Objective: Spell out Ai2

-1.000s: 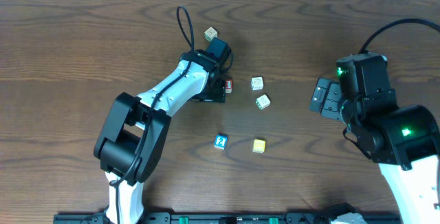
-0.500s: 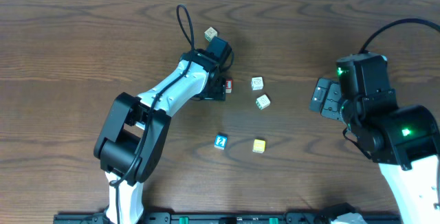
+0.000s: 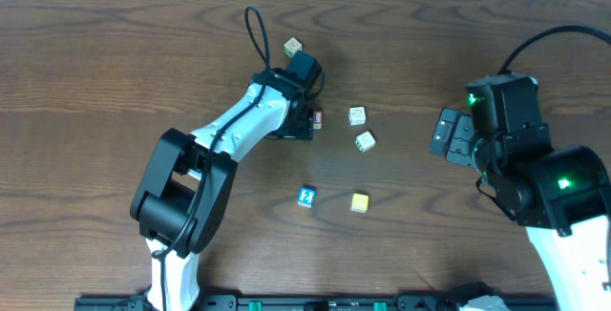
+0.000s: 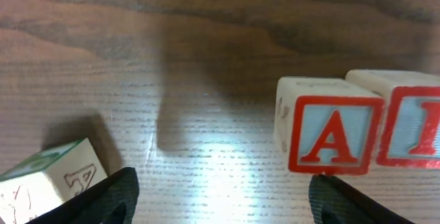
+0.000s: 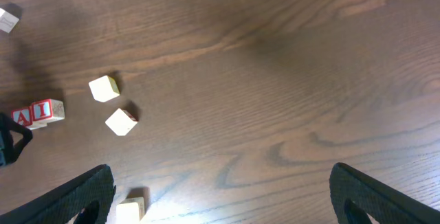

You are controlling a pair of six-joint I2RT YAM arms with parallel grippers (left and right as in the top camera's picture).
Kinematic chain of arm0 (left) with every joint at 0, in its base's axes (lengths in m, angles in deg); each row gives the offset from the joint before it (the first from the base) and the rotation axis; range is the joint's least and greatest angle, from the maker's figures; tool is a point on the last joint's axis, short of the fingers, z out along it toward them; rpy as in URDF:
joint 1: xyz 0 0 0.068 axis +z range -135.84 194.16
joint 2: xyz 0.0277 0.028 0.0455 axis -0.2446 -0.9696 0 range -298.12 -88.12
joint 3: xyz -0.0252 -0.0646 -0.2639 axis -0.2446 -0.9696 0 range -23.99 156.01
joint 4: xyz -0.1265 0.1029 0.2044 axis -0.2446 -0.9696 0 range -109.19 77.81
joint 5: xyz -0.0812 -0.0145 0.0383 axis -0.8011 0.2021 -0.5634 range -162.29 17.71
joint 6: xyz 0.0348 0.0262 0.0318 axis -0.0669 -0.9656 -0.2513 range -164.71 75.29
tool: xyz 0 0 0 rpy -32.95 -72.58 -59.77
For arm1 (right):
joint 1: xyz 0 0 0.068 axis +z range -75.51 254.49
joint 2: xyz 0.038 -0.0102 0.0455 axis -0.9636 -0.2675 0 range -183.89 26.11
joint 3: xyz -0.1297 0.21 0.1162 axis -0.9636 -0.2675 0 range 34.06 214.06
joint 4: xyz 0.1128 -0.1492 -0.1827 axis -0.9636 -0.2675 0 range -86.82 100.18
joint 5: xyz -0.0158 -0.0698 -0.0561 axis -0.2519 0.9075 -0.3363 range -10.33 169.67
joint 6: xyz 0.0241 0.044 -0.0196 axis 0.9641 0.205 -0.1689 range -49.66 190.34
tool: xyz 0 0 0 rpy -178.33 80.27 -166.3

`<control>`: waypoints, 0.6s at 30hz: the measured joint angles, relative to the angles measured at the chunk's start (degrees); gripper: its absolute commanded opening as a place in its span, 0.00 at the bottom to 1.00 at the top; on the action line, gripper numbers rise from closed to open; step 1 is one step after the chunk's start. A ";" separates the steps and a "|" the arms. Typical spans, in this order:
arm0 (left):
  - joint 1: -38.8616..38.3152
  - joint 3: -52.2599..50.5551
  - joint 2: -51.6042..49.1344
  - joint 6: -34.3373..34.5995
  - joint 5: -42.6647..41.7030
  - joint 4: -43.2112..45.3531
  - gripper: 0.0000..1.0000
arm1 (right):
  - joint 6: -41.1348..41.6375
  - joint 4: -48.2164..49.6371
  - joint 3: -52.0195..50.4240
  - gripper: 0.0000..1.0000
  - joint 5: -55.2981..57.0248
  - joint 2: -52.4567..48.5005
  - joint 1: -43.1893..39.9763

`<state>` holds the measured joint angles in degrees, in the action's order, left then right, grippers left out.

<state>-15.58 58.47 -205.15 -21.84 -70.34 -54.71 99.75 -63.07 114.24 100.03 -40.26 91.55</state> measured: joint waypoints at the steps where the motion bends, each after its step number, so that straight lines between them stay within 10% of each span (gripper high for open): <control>1: 0.00 0.00 0.00 -0.04 0.00 -0.46 0.79 | 0.13 0.02 0.00 0.99 0.00 0.00 0.00; 18: 0.00 -0.37 28.89 -4.07 6.95 -14.25 0.95 | 7.78 -5.20 0.00 0.99 -3.28 0.68 0.00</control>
<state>-15.58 58.10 -176.26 -25.91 -63.39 -68.96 107.53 -68.27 114.24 96.75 -39.58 91.55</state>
